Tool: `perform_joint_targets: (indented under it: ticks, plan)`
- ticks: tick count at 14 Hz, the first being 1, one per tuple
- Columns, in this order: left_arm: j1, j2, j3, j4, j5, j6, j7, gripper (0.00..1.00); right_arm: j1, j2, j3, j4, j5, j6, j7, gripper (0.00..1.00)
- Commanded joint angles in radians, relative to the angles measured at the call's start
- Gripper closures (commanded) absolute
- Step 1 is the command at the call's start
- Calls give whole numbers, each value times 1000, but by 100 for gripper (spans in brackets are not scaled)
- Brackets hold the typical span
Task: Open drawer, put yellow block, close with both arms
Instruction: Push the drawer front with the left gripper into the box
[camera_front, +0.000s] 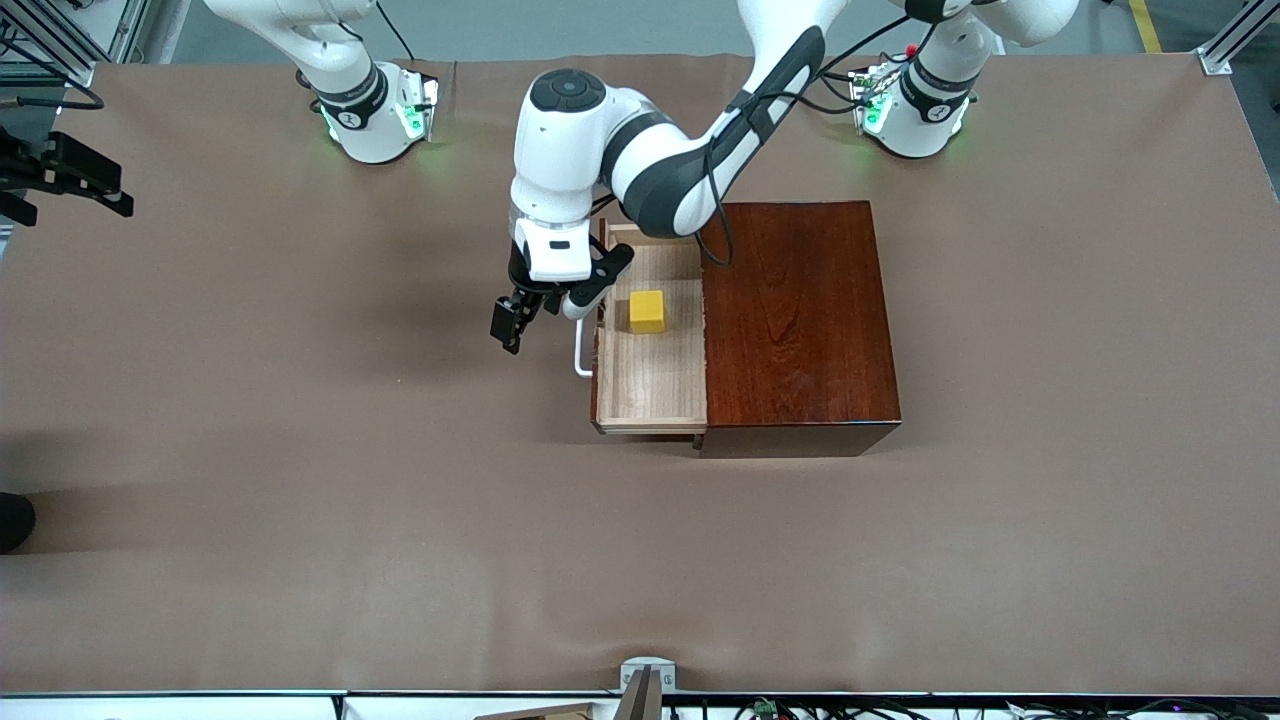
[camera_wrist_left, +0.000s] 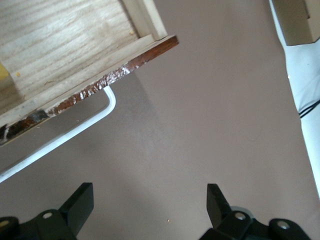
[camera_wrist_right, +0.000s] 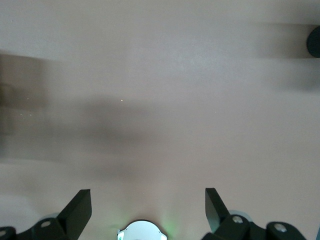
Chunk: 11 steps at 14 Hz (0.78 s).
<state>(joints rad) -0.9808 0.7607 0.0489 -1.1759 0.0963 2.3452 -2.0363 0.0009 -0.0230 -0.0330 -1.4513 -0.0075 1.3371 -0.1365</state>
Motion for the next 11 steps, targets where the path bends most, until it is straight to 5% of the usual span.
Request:
perform_joint_targets:
  ticks: [1,11]
  plan:
    - [-44,66,44,35,22,48,-93,0,2,5,2,16,-17,-1,-15,0]
    - [-53,143,58,27,13,-30,-156,0,-4,5,2,16,-17,1,-17,0]
